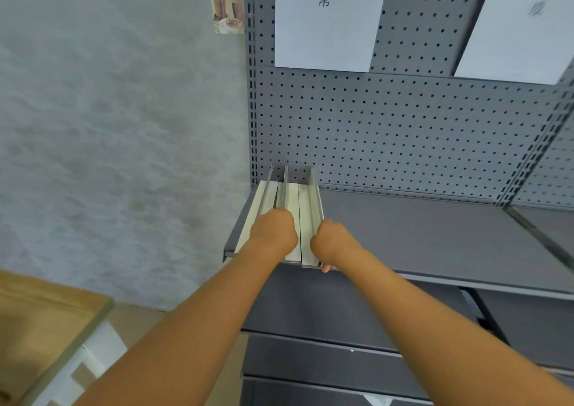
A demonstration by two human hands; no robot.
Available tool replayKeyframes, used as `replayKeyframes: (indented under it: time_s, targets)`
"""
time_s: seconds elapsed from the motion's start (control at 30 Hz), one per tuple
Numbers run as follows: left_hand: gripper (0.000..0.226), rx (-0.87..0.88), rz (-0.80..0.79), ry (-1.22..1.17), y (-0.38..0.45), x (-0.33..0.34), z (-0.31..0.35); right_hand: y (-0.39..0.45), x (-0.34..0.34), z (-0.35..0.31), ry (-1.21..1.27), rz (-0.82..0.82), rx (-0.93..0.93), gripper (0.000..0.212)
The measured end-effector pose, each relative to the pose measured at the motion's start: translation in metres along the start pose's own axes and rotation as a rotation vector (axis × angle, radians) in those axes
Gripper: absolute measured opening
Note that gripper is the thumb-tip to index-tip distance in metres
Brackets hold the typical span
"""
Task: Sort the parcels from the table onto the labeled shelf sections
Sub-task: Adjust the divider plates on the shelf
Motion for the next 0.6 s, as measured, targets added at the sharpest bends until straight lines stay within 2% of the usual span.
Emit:
replayKeyframes:
  time_s: [0.1,0.3,0.47,0.6]
  targets:
    - [0.038,-0.050,-0.058,-0.060,-0.001,0.006,0.002,0.001,0.001,0.005,-0.027,0.015,0.032,0.040]
    - [0.062,-0.143,-0.179,0.028,-0.006,0.005,-0.002,-0.007,-0.004,0.012,-0.037,0.043,0.036,0.033]
    - [0.032,-0.105,-0.192,-0.033,-0.008,-0.003,0.002,-0.021,-0.009,0.019,-0.040,0.056,0.029,0.043]
    - [0.027,-0.033,-0.154,-0.007,-0.013,-0.016,0.012,-0.033,-0.024,0.026,0.024,0.139,0.014,0.039]
Point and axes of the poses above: each hand's wrist, its own y-axis towards the middle knuckle, its own x-axis out of the palm, z = x × y, the point moved 4 cm from there along y, towards the middle knuckle, and after that the axes turned 9 degrees about -x, right-handed, at the moved point
